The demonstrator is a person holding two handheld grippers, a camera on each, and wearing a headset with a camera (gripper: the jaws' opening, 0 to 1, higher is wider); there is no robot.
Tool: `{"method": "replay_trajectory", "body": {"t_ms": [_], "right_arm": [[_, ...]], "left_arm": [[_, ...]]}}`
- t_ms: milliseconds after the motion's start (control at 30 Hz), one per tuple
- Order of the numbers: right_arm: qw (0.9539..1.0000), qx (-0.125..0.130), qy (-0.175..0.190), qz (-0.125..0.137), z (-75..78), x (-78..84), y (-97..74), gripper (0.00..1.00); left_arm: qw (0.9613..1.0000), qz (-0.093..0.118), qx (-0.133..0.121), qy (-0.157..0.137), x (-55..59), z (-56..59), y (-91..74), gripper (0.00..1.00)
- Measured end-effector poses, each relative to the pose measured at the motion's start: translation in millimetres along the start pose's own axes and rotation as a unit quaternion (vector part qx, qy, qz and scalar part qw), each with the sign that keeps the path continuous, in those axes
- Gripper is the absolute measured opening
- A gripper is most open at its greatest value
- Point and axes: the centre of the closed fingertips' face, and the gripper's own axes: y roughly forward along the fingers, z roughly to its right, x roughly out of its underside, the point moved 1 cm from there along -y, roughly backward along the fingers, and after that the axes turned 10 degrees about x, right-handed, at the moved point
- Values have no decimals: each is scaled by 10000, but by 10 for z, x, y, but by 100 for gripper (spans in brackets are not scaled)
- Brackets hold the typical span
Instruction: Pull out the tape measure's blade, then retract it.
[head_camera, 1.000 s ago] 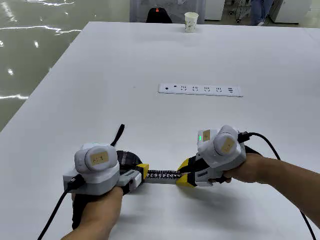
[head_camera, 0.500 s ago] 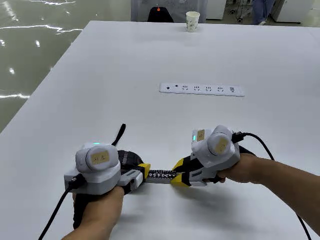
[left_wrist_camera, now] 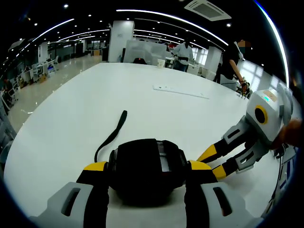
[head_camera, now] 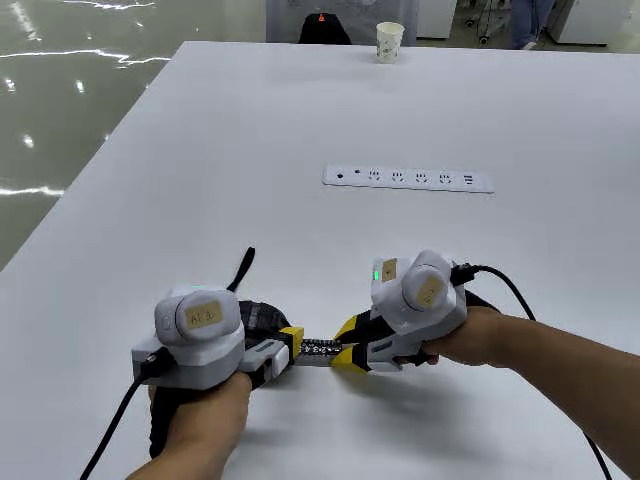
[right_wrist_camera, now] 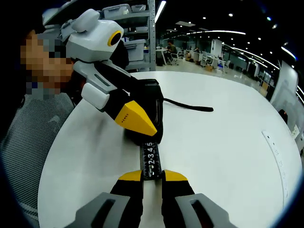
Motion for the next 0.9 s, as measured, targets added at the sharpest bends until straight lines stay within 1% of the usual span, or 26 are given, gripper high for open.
{"method": "replay_trajectory", "body": {"t_ms": [900], "right_arm": [[9999, 0, -4, 168, -64, -234, 234, 11]], "left_arm": [[10000, -4, 14, -56, 2, -15, -4, 60]]}}
